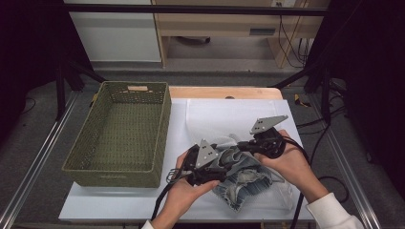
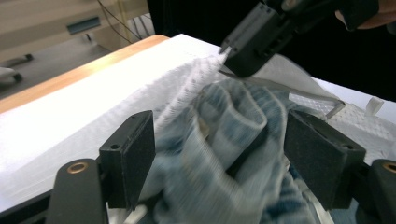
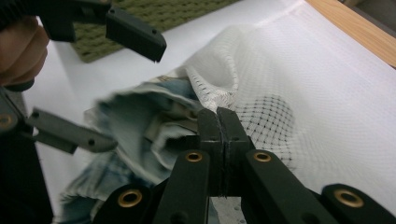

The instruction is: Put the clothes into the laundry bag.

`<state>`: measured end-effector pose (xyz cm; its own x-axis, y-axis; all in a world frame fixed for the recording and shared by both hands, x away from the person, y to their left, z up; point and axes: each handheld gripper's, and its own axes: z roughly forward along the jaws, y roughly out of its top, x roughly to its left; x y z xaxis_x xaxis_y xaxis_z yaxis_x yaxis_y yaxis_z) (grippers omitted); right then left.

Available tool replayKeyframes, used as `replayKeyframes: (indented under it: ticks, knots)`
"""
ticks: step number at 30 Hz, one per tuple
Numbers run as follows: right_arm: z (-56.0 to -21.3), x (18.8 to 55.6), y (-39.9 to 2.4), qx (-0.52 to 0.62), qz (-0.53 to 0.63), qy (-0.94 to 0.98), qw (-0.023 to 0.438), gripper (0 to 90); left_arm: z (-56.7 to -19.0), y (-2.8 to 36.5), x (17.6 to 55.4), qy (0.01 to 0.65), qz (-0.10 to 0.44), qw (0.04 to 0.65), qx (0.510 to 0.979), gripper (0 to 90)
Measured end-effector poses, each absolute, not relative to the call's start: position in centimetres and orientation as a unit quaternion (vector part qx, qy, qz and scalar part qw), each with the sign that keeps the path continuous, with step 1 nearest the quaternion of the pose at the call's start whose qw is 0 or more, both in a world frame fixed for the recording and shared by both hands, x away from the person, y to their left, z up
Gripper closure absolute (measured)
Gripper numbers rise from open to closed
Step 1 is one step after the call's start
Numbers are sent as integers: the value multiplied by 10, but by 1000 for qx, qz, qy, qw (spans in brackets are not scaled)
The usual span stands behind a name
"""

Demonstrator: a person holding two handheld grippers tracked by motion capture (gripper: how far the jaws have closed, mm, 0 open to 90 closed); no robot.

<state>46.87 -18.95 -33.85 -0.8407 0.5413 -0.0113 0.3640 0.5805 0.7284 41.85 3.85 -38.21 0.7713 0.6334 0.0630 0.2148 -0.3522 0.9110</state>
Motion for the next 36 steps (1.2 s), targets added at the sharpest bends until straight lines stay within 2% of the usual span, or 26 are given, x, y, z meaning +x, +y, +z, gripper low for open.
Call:
replayKeyframes:
  ticks: [12,25,30,31,36]
  knots:
    - [-340,442,-165,218,390,889,98,900,-387,85,406,304,216,510,775,306]
    - [-344,424,-164,200,401,890,89,900,-404,95,397,306,202,494,789,368]
    - [-359,423,-170,207,397,890,88,900,-413,95,389,306,187,486,797,439]
    - [-361,423,-171,210,395,890,87,900,-415,95,387,303,183,487,798,491]
    - [-367,425,-172,212,395,890,86,900,-428,90,379,296,161,469,816,576]
